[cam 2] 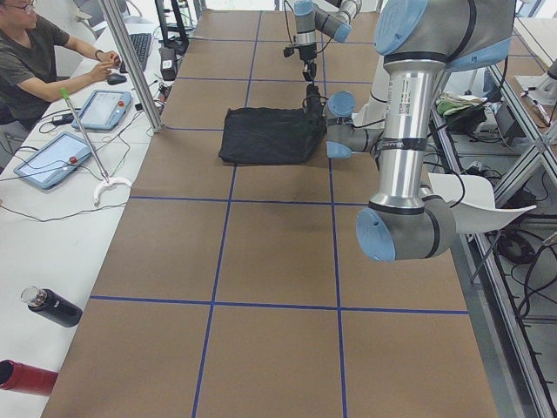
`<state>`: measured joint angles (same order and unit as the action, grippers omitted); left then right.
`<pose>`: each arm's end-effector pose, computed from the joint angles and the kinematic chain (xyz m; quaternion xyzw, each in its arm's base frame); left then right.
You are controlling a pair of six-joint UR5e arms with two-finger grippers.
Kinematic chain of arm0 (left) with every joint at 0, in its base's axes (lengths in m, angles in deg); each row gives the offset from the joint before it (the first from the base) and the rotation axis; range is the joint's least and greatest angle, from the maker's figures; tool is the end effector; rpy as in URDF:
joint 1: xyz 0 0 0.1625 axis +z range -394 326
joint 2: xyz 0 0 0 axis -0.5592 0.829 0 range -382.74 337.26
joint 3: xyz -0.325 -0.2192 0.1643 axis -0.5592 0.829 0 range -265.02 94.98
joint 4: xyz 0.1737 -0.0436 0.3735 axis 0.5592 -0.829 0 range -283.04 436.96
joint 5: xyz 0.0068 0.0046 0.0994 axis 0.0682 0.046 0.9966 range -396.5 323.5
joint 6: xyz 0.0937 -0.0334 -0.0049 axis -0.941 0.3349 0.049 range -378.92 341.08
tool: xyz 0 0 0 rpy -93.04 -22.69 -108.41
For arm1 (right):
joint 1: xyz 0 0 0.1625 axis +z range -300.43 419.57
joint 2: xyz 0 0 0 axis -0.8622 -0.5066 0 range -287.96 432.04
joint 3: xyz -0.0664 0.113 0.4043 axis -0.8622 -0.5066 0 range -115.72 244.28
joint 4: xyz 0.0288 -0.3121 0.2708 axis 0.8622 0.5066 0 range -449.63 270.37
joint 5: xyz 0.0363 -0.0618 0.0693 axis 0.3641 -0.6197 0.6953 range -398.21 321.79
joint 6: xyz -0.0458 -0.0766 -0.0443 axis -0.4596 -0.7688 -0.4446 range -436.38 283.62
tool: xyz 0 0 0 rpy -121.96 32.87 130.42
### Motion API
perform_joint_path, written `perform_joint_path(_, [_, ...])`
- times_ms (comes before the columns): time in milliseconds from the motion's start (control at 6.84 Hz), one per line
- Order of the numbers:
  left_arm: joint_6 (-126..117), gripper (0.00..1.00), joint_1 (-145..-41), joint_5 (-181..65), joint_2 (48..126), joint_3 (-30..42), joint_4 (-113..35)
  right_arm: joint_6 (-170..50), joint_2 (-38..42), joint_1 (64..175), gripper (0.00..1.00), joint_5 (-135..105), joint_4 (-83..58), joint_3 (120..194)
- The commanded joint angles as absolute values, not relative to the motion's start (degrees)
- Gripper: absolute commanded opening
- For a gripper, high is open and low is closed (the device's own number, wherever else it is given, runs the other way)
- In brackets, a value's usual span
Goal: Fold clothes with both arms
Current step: 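Lift both near corners and fold them over toward the far end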
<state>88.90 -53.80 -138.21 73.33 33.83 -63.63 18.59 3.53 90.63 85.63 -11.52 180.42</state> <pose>0.4054 -0.2660 0.2689 -0.0632 0.6764 -0.1700 0.7138 -0.4241 -0.3463 0.2243 -0.1389 -0.5196 0.1195 0.8345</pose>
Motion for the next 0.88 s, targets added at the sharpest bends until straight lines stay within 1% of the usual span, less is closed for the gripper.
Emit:
perform_joint_path(0, [83.56,0.00,-62.00,-138.80,79.88,26.91,-62.70,16.53,6.20,96.20,0.00,85.01,-12.11,176.79])
perform_joint_path(146, [82.34,0.00,-64.82,-139.94,85.23,20.16,-62.79,14.87,9.09,98.83,0.00,85.01,-12.11,173.04])
perform_joint_path(293, [79.81,0.00,-67.63,-140.04,88.33,14.44,-62.87,12.50,11.81,100.85,0.00,84.84,-12.19,167.95])
perform_joint_path(439, [78.13,0.00,-70.01,-139.95,88.97,11.16,-63.48,11.00,14.54,102.27,0.00,84.75,-12.19,163.46])
perform_joint_path(585, [77.76,0.00,-72.04,-140.04,90.10,9.56,-63.49,10.99,18.39,103.06,0.00,83.35,-12.37,158.29])
perform_joint_path(732, [77.76,0.00,-72.75,-139.95,92.72,6.15,-63.58,10.99,20.52,103.59,0.00,83.08,-15.07,153.80])
